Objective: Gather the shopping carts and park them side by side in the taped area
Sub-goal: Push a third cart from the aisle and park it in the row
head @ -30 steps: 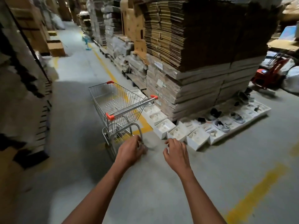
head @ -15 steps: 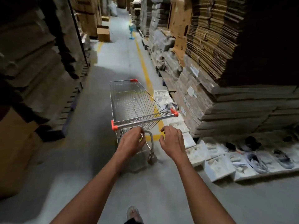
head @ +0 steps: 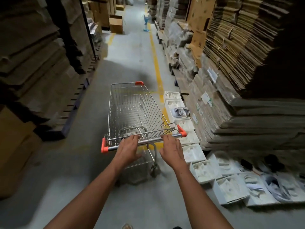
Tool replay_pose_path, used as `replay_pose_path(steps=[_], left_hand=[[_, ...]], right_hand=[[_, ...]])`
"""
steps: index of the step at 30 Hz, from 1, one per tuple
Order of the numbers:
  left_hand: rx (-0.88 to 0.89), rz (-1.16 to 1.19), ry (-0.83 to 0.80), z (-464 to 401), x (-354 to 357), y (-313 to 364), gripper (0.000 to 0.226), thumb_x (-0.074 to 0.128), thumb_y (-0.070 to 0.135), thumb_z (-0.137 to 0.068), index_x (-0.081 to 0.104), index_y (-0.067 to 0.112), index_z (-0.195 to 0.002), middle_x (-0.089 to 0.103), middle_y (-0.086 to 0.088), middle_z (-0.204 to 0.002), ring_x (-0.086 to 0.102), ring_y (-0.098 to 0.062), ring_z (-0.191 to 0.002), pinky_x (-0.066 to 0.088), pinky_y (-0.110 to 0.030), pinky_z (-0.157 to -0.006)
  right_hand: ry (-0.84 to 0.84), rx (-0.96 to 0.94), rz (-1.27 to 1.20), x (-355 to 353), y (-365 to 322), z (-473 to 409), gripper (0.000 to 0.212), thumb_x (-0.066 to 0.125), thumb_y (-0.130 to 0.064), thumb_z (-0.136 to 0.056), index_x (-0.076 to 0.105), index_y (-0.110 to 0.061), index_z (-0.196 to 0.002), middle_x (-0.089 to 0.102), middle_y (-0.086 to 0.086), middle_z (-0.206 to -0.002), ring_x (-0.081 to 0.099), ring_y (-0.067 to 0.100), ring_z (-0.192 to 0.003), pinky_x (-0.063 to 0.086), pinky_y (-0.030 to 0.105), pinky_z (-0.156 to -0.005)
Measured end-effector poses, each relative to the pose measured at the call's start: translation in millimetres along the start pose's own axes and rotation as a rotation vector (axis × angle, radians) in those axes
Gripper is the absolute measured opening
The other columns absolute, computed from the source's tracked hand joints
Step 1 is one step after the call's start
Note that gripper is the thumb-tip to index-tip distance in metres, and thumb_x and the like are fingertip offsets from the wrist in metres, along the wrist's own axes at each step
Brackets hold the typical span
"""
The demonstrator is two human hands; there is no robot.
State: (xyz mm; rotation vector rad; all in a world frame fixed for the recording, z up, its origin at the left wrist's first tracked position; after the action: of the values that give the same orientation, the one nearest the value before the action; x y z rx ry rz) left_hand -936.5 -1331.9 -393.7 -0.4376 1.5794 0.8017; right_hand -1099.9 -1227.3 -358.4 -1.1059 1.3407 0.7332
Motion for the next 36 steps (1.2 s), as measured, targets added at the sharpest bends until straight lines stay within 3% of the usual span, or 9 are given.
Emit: replay_pose_path(steps=[5, 7, 10, 13, 16, 20, 26, 30, 36], left_hand=[[-0.033, -0.097, -0.081, -37, 4, -2, 0.047, 0.071, 0.054, -0.083, 0.057, 0.029, -0.119, 0.052, 0.005, -0.119, 0.057, -0.016, -0.103, 0.048, -0.033, -0.081], [-0.057, -0.091, -0.127, -52, 5, -5, 0.036, 0.071, 0.052, -0.085, 0.060, 0.029, -0.110, 0.052, 0.006, -0.118, 0.059, -0.014, -0.097, 0.048, -0.030, -0.072], [-0.131, -0.073, -0.281, -61, 30, -16, 0.022, 0.072, 0.045, -0.085, 0.061, 0.029, -0.094, 0.065, 0.002, -0.111, 0.063, -0.017, -0.090, 0.056, -0.036, -0.076], [-0.277, -0.185, -0.298, -57, 49, -29, 0.030, 0.066, 0.054, -0.083, 0.065, 0.030, -0.100, 0.072, 0.005, -0.097, 0.068, -0.018, -0.090, 0.054, -0.035, -0.074], [-0.390, -0.246, -0.283, -62, 61, -26, 0.046, 0.061, 0.065, -0.080, 0.067, 0.029, -0.109, 0.073, 0.005, -0.098, 0.071, -0.020, -0.092, 0.053, -0.034, -0.075], [-0.484, -0.312, -0.235, -64, 61, -22, 0.053, 0.059, 0.067, -0.078, 0.069, 0.027, -0.110, 0.074, 0.002, -0.095, 0.072, -0.022, -0.090, 0.055, -0.033, -0.075], [-0.563, -0.296, -0.301, -66, 55, 5, 0.036, 0.066, 0.054, -0.078, 0.069, 0.021, -0.090, 0.073, 0.000, -0.088, 0.072, -0.023, -0.086, 0.050, -0.032, -0.071], [-0.593, -0.271, -0.305, -69, 56, 17, 0.034, 0.065, 0.052, -0.080, 0.068, 0.019, -0.089, 0.068, 0.004, -0.079, 0.069, -0.020, -0.078, 0.055, -0.030, -0.073], [-0.599, -0.246, -0.281, -79, 55, 40, 0.027, 0.062, 0.049, -0.083, 0.069, 0.023, -0.088, 0.071, 0.003, -0.084, 0.070, -0.020, -0.082, 0.052, -0.031, -0.072]], right_hand=[[-0.124, -0.068, -0.031, 35, 16, -25, 0.061, 0.071, -0.015, -0.082, 0.046, -0.021, -0.138, 0.054, -0.001, -0.131, 0.052, 0.022, -0.123, 0.041, 0.037, -0.106], [-0.138, -0.133, 0.018, 44, 20, -42, 0.048, 0.070, -0.020, -0.081, 0.052, -0.024, -0.125, 0.055, -0.003, -0.119, 0.055, 0.022, -0.113, 0.043, 0.036, -0.100], [-0.223, -0.232, 0.104, 58, 22, -76, 0.031, 0.065, -0.034, -0.083, 0.057, -0.025, -0.112, 0.058, -0.003, -0.110, 0.057, 0.022, -0.105, 0.042, 0.039, -0.098], [-0.360, -0.331, 0.174, 76, 25, -92, 0.032, 0.060, -0.045, -0.086, 0.062, -0.024, -0.110, 0.067, 0.003, -0.110, 0.064, 0.028, -0.103, 0.047, 0.041, -0.089], [-0.433, -0.422, 0.208, 95, 40, -105, 0.033, 0.063, -0.050, -0.086, 0.065, -0.024, -0.107, 0.072, 0.003, -0.100, 0.068, 0.029, -0.092, 0.049, 0.035, -0.074], [-0.416, -0.521, 0.203, 92, 47, -116, 0.032, 0.063, -0.054, -0.089, 0.064, -0.023, -0.100, 0.056, -0.002, -0.079, 0.053, 0.023, -0.070, 0.041, 0.032, -0.062], [-0.402, -0.605, 0.219, 80, 61, -116, 0.026, 0.059, -0.051, -0.093, 0.062, -0.025, -0.091, 0.049, -0.007, -0.067, 0.047, 0.015, -0.057, 0.030, 0.029, -0.049], [-0.409, -0.622, 0.219, 75, 73, -119, 0.029, 0.059, -0.053, -0.092, 0.064, -0.025, -0.093, 0.051, -0.005, -0.070, 0.049, 0.017, -0.060, 0.034, 0.030, -0.054], [-0.408, -0.668, 0.222, 71, 89, -131, 0.036, 0.058, -0.059, -0.091, 0.066, -0.024, -0.099, 0.051, -0.003, -0.074, 0.046, 0.019, -0.065, 0.036, 0.030, -0.062]])
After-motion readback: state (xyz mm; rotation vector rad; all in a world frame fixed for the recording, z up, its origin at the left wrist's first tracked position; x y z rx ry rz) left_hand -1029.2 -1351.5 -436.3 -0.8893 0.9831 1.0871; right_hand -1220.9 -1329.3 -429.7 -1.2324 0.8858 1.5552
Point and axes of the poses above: each hand's wrist, its own z-axis away from the middle knuckle, its own x-axis out of the palm, y = z × x, the point moved 8 cm from there along -z, towards the middle knuckle
